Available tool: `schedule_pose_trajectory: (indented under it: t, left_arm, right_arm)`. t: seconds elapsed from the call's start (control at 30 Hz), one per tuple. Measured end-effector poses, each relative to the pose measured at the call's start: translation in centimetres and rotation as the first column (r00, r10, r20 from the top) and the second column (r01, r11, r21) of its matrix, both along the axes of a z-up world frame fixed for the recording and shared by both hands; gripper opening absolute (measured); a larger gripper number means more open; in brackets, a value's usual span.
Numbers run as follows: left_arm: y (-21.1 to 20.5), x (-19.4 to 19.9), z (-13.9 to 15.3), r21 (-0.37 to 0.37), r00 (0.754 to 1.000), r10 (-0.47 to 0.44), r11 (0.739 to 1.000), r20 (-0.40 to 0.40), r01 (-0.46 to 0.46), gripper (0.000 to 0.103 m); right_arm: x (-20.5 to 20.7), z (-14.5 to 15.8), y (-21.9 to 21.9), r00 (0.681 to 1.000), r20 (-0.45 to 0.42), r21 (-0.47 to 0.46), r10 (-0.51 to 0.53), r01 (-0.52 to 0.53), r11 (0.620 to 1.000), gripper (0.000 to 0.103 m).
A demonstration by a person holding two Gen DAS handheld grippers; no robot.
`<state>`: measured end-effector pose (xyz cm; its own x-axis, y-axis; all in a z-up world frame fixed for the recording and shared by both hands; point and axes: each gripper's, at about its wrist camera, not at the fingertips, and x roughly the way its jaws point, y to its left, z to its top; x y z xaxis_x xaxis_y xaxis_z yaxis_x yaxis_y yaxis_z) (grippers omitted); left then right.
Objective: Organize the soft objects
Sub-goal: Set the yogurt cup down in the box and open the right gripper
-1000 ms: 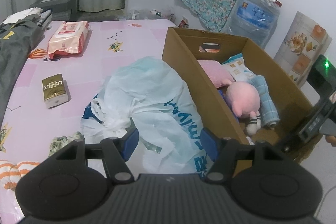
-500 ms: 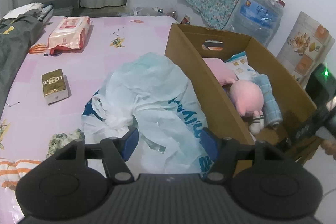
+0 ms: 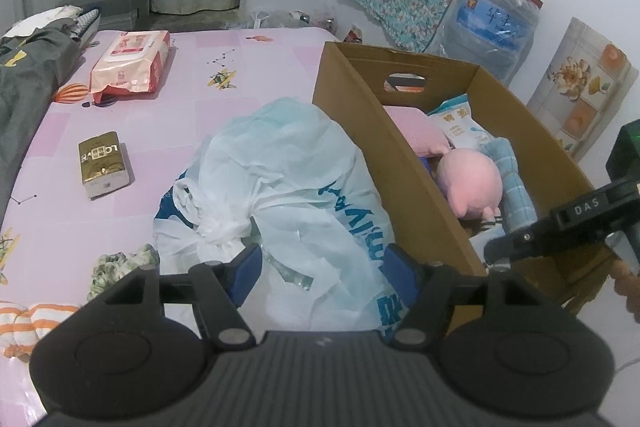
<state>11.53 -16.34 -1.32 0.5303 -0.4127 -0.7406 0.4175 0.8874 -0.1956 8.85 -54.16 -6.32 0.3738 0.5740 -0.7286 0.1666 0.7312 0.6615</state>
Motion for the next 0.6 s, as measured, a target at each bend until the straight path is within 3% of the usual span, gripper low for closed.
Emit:
schedule_pose_trajectory:
  t: [0.1, 0.27, 0.4, 0.6]
  left_arm:
    - [0.0, -0.1, 0.1, 0.001, 1.000, 0.000, 1.000, 0.003, 0.000, 0.069]
    - [0.1, -0.4, 0.4, 0.000, 1.000, 0.001, 1.000, 0.009, -0.001, 0.070]
    - [0.4, -0.5, 0.6, 0.000, 1.000, 0.008, 1.000, 0.013, -0.008, 0.070]
    - [0.8, -0.3, 0.6, -0.007, 1.000, 0.019, 1.000, 0.010, -0.019, 0.070]
  right_arm:
    - [0.3, 0.0, 1.0, 0.999, 0.048, -0.016, -0.004, 0.005, 1.000, 0.032]
    - [1.7, -1.5, 1.4, 0.998, 0.030, -0.003, -0.047, 0.047, 0.999, 0.035]
    - [2.6, -3.6, -0.1, 0.989, -0.066, 0.121, -0.129, 0.136, 0.983, 0.031]
    - [2.3, -5.0, -0.1, 0.975, -0.190, 0.233, -0.114, 0.158, 0.959, 0.029]
